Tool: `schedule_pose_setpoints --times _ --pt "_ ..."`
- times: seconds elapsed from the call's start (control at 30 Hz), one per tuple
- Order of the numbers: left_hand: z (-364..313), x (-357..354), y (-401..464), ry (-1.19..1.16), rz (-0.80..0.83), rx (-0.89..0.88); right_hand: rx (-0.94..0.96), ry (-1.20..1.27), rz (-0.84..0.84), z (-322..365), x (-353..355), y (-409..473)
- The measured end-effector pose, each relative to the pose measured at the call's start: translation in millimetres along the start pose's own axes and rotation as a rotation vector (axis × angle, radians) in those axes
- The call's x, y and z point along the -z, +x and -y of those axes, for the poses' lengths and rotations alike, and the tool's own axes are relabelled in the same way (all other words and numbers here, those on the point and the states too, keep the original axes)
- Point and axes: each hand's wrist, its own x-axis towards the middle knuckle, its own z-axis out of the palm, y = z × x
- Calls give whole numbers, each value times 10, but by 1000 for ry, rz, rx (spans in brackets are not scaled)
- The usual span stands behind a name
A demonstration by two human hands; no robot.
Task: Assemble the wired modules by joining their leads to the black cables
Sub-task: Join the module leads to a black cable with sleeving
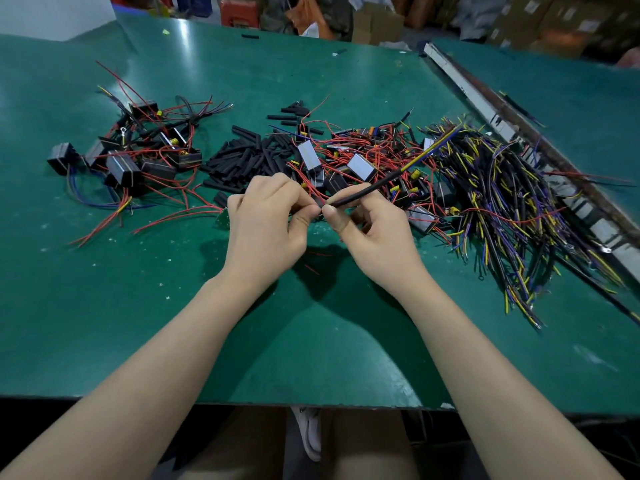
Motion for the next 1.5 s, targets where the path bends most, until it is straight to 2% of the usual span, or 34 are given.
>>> schedule_pose_setpoints --times 0.23,0.37,0.47,0.6,0.77,0.93,1.17,1.33,1.5 --pt "154 16 56 -51 118 22 -117 76 -60 -42 30 47" --pt "261 81 7 95 131 -13 -236 264 -158 -55 109 74" --pt "281 91 0 94 116 22 -289 327 -155 -58 139 68" --pt "237 82 -18 90 82 -41 -260 343 -167 -39 136 59" --pt "196 53 -20 113 134 -65 -243 295 -179 -53 111 50" --pt "180 65 -18 47 60 -80 -159 247 -156 -36 114 50" --pt "107 58 -17 -16 29 -93 -35 13 -64 -28 149 36" --pt "95 39 -19 -36 14 -64 -24 58 -6 2 168 28" --pt "95 47 -4 -75 50 -109 -50 37 102 17 230 22"
